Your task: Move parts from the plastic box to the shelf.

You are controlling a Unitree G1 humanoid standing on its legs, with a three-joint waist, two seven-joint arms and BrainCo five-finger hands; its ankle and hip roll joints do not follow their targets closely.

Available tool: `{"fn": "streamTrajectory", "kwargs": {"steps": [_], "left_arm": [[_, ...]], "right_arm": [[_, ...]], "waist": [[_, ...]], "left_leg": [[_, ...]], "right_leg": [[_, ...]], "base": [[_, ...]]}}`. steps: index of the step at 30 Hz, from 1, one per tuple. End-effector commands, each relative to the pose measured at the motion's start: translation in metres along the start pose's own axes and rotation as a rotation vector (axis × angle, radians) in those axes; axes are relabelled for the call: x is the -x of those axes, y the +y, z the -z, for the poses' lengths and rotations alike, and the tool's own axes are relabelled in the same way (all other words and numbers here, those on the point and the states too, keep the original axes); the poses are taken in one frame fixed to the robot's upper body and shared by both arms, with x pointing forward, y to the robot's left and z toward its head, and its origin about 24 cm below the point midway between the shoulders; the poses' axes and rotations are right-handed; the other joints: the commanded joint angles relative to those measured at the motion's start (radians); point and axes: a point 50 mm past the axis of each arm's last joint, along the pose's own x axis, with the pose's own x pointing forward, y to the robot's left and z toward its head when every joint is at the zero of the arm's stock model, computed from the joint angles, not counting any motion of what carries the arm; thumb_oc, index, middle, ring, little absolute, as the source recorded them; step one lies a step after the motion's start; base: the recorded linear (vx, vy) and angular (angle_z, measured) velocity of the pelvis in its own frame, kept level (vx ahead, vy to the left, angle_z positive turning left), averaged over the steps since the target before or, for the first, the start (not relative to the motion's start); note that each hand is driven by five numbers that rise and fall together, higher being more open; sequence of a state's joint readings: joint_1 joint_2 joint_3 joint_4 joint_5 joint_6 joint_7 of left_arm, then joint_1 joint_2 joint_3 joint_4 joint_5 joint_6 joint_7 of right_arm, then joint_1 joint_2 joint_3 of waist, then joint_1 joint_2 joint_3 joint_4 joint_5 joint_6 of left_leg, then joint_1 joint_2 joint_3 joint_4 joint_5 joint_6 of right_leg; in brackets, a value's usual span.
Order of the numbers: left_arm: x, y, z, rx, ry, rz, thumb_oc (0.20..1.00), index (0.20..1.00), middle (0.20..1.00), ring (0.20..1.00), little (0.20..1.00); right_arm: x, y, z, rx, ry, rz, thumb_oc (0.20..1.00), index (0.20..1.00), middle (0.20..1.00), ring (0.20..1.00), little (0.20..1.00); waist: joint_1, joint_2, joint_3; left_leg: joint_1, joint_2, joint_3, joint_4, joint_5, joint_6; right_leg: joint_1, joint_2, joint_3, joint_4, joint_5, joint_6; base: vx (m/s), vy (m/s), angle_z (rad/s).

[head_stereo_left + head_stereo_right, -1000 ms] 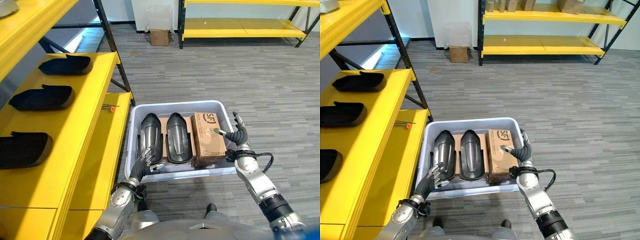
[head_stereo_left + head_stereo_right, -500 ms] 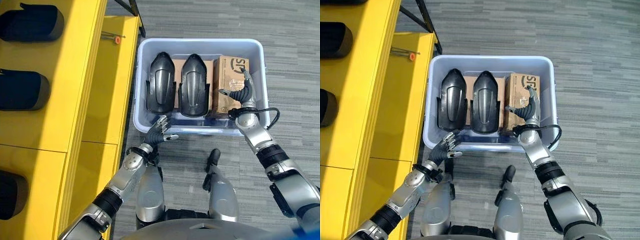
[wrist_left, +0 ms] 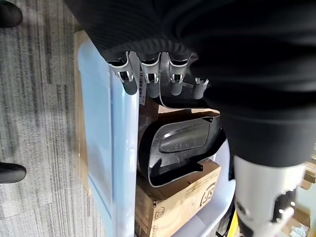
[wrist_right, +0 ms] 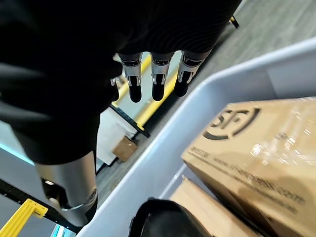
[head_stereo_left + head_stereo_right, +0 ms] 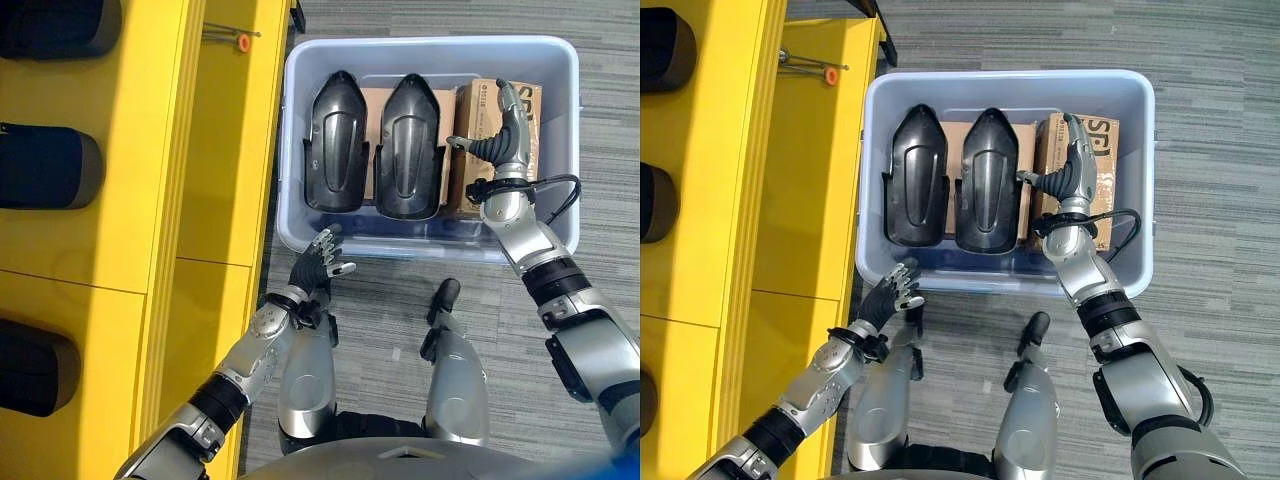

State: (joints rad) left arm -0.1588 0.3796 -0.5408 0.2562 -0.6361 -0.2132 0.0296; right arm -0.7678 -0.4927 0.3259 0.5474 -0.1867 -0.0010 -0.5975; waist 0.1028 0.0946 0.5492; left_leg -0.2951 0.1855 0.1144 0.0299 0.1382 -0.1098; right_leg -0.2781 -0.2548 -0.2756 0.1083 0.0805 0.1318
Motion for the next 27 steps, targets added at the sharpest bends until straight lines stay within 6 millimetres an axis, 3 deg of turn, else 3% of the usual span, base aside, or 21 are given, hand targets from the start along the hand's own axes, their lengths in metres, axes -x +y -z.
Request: {"fn": "streamTrajectory", "kwargs": {"steps": [1, 5, 11, 16, 22, 24, 27], "left_arm": [[0.003, -0.018, -0.014, 0.018, -0.12, 0.07, 1.0, 1.0, 1.0, 1.0, 1.0], [0.002, -0.022, -0.017, -0.009, -0.147, 0.1, 1.0, 1.0, 1.0, 1.0, 1.0], [0.001, -0.023, -0.015, -0.038, -0.137, 0.082, 1.0, 1.0, 1.0, 1.0, 1.0], [0.006, -0.023, 0.0, -0.067, -0.084, 0.105, 1.0, 1.0, 1.0, 1.0, 1.0], [0.0, -0.025, -0.007, 0.006, -0.114, 0.063, 1.0, 1.0, 1.0, 1.0, 1.0], [-0.001, -0.025, -0.009, -0.006, -0.129, 0.04, 1.0, 1.0, 1.0, 1.0, 1.0], [-0.002, -0.029, -0.006, -0.026, -0.115, 0.076, 1.0, 1.0, 1.0, 1.0, 1.0]], "right_arm": [[-0.021, -0.02, -0.046, 0.178, -0.325, 0.104, 1.0, 1.0, 1.0, 1.0, 1.0], [-0.021, -0.012, -0.059, 0.231, -0.365, 0.098, 1.0, 1.0, 1.0, 1.0, 1.0], [-0.024, -0.007, -0.048, 0.31, -0.316, 0.128, 1.0, 1.0, 1.0, 1.0, 1.0], [-0.027, -0.004, -0.045, 0.329, -0.26, 0.109, 1.0, 1.0, 1.0, 1.0, 1.0], [-0.022, 0.0, -0.024, 0.193, -0.078, 0.134, 1.0, 1.0, 1.0, 1.0, 1.0], [-0.02, 0.001, -0.021, 0.232, -0.099, 0.142, 1.0, 1.0, 1.0, 1.0, 1.0], [-0.024, 0.0, -0.033, 0.254, -0.171, 0.136, 1.0, 1.0, 1.0, 1.0, 1.0]], "waist": [[0.007, 0.012, -0.029], [0.011, 0.02, -0.029], [0.022, 0.036, -0.029], [0.02, 0.056, -0.029], [0.017, 0.066, -0.029], [0.016, 0.069, -0.029], [0.018, 0.079, -0.029]], "left_leg": [[-0.054, 0.003, 0.023, 0.064, -0.022, 0.024], [-0.064, -0.001, 0.023, 0.059, -0.018, 0.023], [-0.092, -0.008, 0.013, 0.062, -0.016, 0.027], [-0.109, -0.01, 0.023, 0.061, -0.009, 0.021], [-0.141, -0.017, 0.026, 0.063, -0.011, 0.026], [-0.144, -0.02, 0.027, 0.068, -0.016, 0.028], [-0.156, -0.022, 0.027, 0.076, -0.014, 0.028]], "right_leg": [[-0.06, -0.006, 0.013, 0.138, -0.064, -0.016], [-0.08, -0.01, 0.016, 0.149, -0.063, -0.016], [-0.118, -0.026, 0.021, 0.177, -0.066, -0.011], [-0.156, -0.024, 0.023, 0.182, -0.06, -0.016], [-0.205, -0.035, 0.029, 0.209, -0.063, -0.014], [-0.211, -0.043, 0.032, 0.218, -0.067, -0.011], [-0.223, -0.046, 0.035, 0.222, -0.059, -0.01]], "base": [[0.0, 0.034, -0.03], [0.03, 0.018, -0.03], [0.02, 0.009, 0.02], [0.05, 0.065, 0.05], [0.03, 0.028, -0.03], [0.03, -0.004, 0.02], [0.03, -0.004, 0.07]]}}
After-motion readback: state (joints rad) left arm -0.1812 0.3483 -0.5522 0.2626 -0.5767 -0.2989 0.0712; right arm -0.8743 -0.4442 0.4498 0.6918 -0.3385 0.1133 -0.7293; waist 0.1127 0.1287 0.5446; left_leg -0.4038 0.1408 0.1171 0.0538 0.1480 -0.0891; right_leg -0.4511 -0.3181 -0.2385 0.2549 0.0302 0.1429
